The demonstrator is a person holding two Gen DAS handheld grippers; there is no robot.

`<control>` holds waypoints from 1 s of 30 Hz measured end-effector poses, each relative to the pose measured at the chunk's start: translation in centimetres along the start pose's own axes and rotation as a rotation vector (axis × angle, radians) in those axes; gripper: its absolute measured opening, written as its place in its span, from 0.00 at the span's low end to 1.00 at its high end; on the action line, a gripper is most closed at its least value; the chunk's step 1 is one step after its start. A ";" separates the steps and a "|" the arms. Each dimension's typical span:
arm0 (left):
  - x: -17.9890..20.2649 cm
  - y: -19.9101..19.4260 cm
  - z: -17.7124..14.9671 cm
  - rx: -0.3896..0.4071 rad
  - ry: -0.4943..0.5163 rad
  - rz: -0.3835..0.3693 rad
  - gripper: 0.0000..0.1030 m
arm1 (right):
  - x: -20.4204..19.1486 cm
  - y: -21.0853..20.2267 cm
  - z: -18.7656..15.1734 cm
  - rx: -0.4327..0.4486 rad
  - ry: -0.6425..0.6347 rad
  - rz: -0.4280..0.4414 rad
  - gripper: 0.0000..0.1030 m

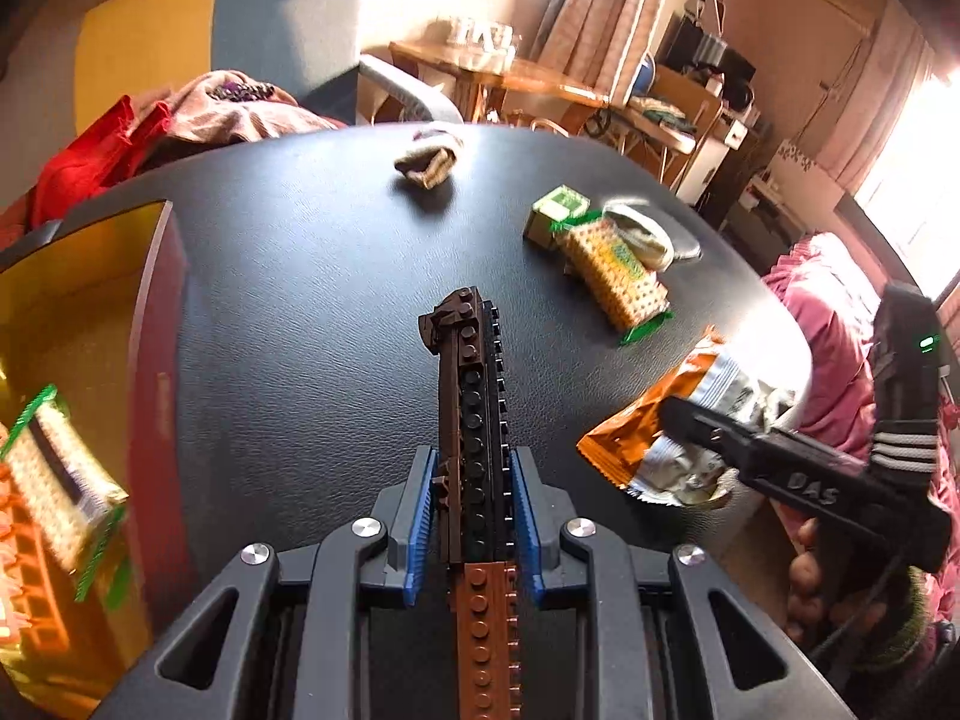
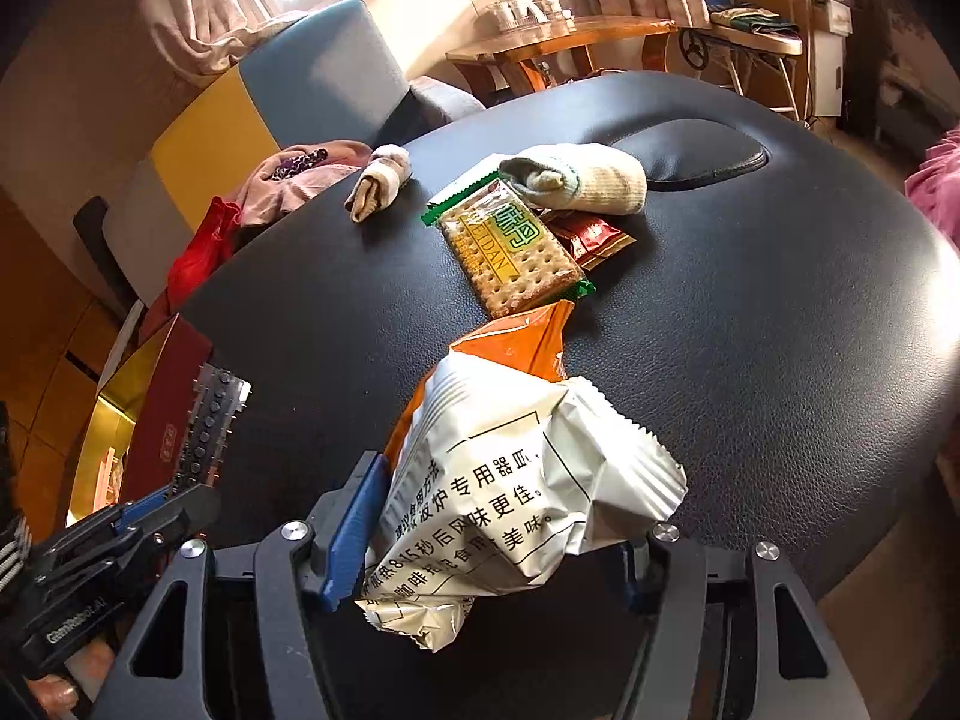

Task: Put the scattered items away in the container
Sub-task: 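Put the block strip in the box with the left tool while right tool holds bag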

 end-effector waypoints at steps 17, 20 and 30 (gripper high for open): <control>-13.5 -6.3 1.0 0.116 -0.261 0.138 0.23 | -0.3 0.4 -0.3 -0.010 -0.020 -0.030 0.62; -17.7 -5.3 0.6 0.077 -0.307 0.219 0.23 | -0.3 0.5 -0.3 -0.013 -0.021 -0.035 0.62; -23.1 -2.3 -1.1 -0.012 -0.392 0.269 0.23 | -0.4 0.6 -0.2 -0.020 -0.019 -0.041 0.63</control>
Point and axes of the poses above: each gripper's, at about its wrist camera, not at the fingertips, and y roughly the way its jaws point, x to its right, z to its top, the point moved 7 cm from there along y, roughly the way its jaws point, and after that the axes turned 12 degrees about z, right-handed, at the moved point
